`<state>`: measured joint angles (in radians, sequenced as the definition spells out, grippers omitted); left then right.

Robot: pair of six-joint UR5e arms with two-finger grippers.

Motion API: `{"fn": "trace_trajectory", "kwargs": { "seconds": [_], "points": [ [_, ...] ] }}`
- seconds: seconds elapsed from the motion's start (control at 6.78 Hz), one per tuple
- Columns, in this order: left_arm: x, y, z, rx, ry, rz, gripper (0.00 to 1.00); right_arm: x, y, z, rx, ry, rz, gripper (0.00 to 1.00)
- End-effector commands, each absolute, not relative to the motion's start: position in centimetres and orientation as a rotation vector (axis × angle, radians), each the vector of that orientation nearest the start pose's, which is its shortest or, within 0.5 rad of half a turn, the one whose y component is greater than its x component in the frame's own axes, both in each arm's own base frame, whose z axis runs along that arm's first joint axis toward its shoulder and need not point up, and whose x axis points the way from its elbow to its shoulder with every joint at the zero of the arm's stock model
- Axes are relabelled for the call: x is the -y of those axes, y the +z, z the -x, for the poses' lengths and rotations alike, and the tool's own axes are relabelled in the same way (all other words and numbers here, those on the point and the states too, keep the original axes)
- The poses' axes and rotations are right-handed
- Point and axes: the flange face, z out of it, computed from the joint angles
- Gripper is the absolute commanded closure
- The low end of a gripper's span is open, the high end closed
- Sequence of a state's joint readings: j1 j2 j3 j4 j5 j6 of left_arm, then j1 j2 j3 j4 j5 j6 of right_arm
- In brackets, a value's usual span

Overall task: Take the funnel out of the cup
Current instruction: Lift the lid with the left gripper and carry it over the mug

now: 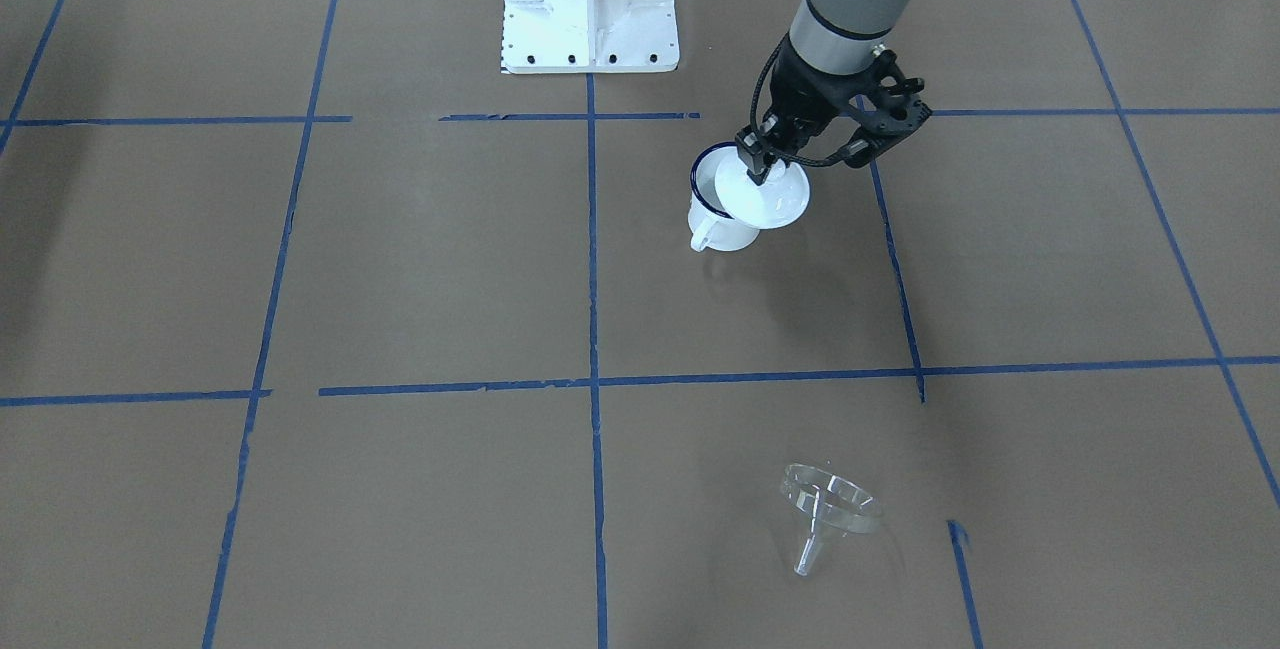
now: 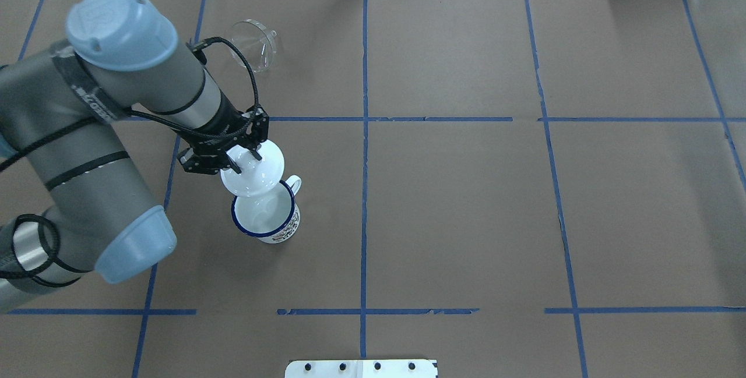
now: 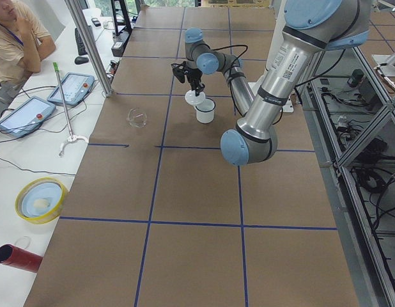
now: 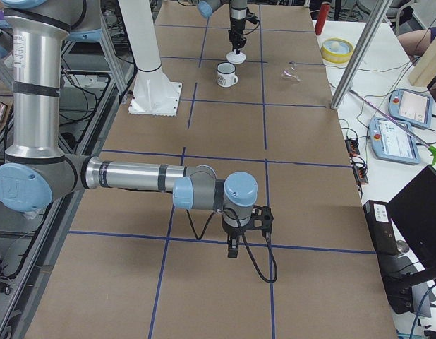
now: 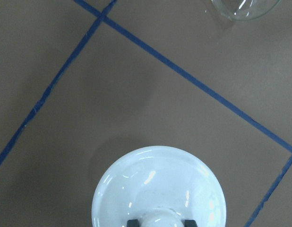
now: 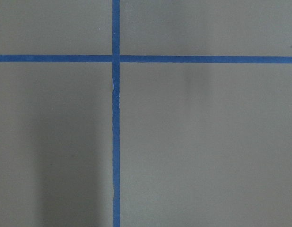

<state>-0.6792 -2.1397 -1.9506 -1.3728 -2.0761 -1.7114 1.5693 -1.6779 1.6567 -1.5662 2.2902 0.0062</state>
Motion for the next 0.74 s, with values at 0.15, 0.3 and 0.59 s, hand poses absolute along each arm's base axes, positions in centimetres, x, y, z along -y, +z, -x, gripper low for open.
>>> {"fn": "trace_trajectory", "kwargs": {
  "seconds": [0.15,0.3,0.59],
  "points": [
    [40.7,20.2,-45.3,-0.781,-0.581,0.32,1.0,44.5,67.0,-6.7,0.719,0.01,0.019,0.0],
    [40.7,20.3,-45.2,-0.777,-0.588,0.306,1.0,44.5,67.0,-6.7,0.719,0.01,0.019,0.0],
    [40.6,20.6,-44.8,-0.774,-0.592,0.303,1.0,44.5,67.0,-6.7,0.719,0.01,0.019,0.0]
  ]
}}
